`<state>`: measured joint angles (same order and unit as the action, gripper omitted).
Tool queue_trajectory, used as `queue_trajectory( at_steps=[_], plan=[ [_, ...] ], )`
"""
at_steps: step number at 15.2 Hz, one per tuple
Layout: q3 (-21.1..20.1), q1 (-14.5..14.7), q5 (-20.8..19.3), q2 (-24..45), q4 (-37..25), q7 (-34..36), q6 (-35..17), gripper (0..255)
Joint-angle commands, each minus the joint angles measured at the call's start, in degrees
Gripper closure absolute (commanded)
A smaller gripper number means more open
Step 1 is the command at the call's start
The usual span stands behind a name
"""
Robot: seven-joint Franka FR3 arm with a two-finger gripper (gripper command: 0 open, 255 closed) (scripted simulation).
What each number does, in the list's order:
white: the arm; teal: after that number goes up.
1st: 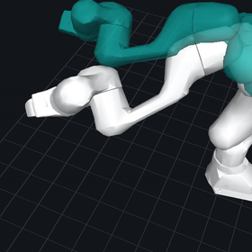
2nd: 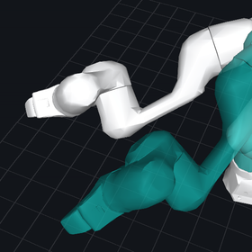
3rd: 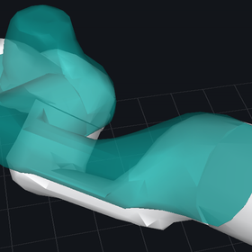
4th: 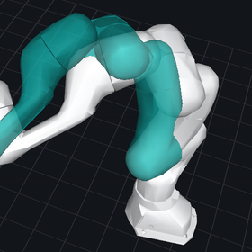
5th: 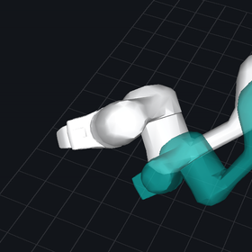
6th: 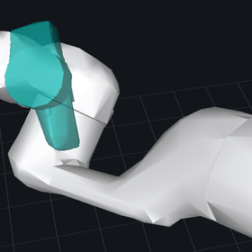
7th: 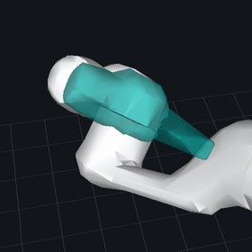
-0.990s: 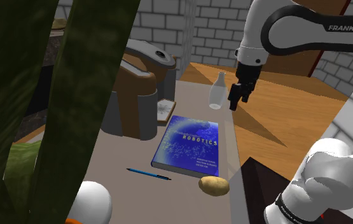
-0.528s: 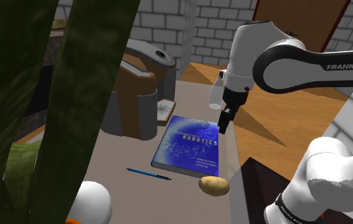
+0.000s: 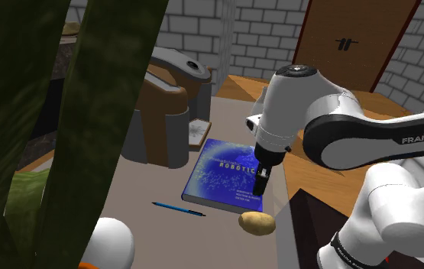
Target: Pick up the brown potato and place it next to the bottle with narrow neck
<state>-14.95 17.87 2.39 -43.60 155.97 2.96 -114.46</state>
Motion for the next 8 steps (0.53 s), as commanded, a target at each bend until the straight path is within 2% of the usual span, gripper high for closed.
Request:
queue_trajectory(
  at_steps=[1,6,8],
  plan=[
    [-2.65,1.95,0.6,2.13,1.34,0.57,-3.84,0],
    [-8.84,6.23,1.29,6.82,4.83,1.83,-12.63,0],
    [-9.05,6.1,1.2,7.45,5.32,1.95,-13.74,0]
  ],
)
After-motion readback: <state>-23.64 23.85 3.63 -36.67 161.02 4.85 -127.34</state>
